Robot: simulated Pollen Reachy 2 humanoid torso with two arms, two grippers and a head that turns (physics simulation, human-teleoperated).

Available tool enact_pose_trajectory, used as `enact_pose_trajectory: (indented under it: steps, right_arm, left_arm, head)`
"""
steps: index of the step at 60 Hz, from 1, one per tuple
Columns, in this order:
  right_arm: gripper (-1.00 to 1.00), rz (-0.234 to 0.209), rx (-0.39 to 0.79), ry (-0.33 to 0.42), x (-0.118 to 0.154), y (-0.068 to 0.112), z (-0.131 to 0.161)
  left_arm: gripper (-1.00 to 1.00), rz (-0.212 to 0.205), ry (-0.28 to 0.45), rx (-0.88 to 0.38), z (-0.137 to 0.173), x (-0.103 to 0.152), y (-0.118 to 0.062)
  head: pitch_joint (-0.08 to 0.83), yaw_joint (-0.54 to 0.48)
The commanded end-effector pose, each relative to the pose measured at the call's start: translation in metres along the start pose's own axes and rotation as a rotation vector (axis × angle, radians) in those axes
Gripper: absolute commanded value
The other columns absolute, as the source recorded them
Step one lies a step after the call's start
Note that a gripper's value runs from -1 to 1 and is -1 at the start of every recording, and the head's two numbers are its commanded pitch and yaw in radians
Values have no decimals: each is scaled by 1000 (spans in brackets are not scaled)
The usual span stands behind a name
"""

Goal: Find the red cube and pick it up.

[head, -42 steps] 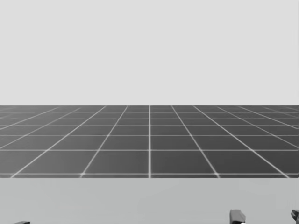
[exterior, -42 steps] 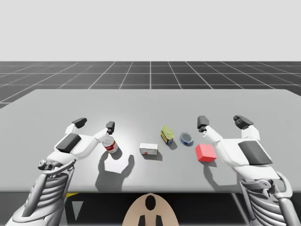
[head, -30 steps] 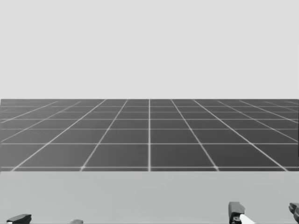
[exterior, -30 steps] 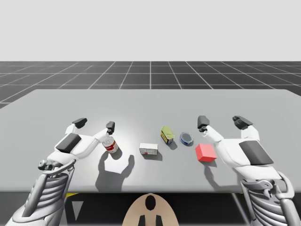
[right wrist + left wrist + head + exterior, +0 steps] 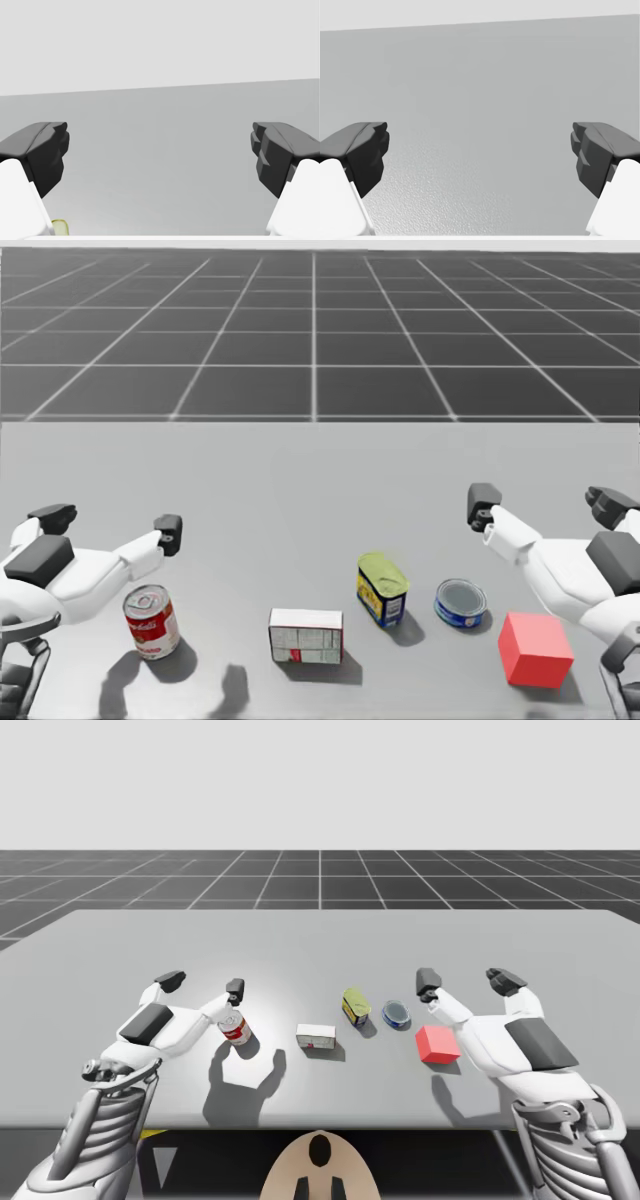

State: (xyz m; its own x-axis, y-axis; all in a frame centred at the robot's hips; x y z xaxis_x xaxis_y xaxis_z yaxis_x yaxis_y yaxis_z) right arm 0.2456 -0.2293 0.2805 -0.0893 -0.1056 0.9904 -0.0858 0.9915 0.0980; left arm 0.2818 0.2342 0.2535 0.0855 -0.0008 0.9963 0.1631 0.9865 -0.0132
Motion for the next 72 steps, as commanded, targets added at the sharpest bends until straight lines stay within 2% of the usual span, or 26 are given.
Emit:
enact_pose_trajectory:
  steps: [1,13,28,43,56,60,63,69,70,71,72]
  right_arm:
    - [-1000,-13,0,5,-1,2,0]
    - [-1000,-2,-2,4,-2,2,0]
    - [-1000,11,-1,4,-3,4,-1]
    - [-1000,17,1,5,-4,5,-1]
    - [-1000,-1,8,-4,5,5,10]
    - [-1000,16,6,-6,9,6,17]
    - [-1000,7,12,-8,12,5,26]
    - [-1000,45,-20,-19,9,6,40]
    - [-1000,41,-18,-18,9,6,41]
    - [-1000,15,-21,0,7,7,46]
    - [-1000,-44,-68,23,5,11,51]
  left_arm:
    - [-1000,-2,1,-1,0,0,0]
    - [-1000,-3,2,-4,1,1,0]
    - [-1000,6,1,-12,1,2,-1]
    - [-1000,14,-2,-15,1,3,-1]
    - [-1000,21,0,-12,1,3,-1]
    - [-1000,23,0,-11,2,3,-1]
    - [-1000,23,1,-11,2,3,-1]
    - [-1000,24,1,-10,2,2,-1]
    - [-1000,24,1,-10,2,2,-1]
    - [-1000,24,2,-9,2,2,-1]
    - [-1000,25,2,-9,2,2,-1]
  head:
    - [510,-25]
    - [615,-109]
    - [709,-290]
    - [746,-412]
    - [733,-409]
    - [728,-406]
    - [728,-403]
    - [730,-403]
    - [730,-403]
    - [730,-403]
    - [730,-403]
